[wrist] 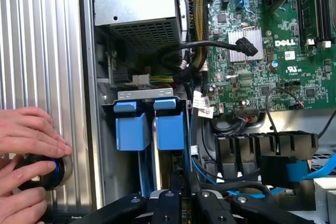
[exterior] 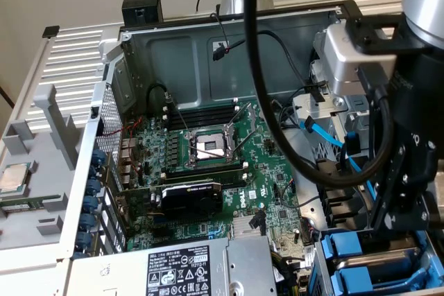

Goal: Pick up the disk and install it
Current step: 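Insert the first disk wire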

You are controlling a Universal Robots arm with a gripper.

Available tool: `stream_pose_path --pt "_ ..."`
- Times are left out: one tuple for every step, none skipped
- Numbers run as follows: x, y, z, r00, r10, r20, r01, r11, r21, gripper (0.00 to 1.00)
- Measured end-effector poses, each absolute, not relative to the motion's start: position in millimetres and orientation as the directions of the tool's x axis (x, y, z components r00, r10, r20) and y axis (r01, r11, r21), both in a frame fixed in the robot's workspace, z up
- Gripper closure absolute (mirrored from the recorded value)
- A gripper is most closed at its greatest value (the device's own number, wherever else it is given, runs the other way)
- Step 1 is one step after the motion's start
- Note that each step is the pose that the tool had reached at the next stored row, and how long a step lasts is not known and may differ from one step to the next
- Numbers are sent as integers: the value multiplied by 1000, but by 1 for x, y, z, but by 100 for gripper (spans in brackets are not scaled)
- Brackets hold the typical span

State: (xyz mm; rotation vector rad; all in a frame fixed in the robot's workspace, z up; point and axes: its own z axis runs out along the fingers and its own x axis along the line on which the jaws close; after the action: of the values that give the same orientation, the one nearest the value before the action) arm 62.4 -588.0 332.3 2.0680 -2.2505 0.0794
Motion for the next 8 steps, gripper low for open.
stream_pose_path --pt "62 -588 332 -83 -992 97 -996 86 19 83" --pt "62 -588 331 -84 -992 97 -996 86 18 83" --pt "62 -588 331 -84 -992 97 -996 87 18 83" --pt "62 -588 331 -85 -992 97 -996 87 18 83" --pt "62 -588 331 -85 -992 97 -996 87 18 83" --pt "62 -588 330 -85 -992 97 -996 88 18 83" --pt "62 -588 330 -86 -992 97 -996 88 18 83" --pt "62 -588 330 -86 -992 97 -996 88 18 83"
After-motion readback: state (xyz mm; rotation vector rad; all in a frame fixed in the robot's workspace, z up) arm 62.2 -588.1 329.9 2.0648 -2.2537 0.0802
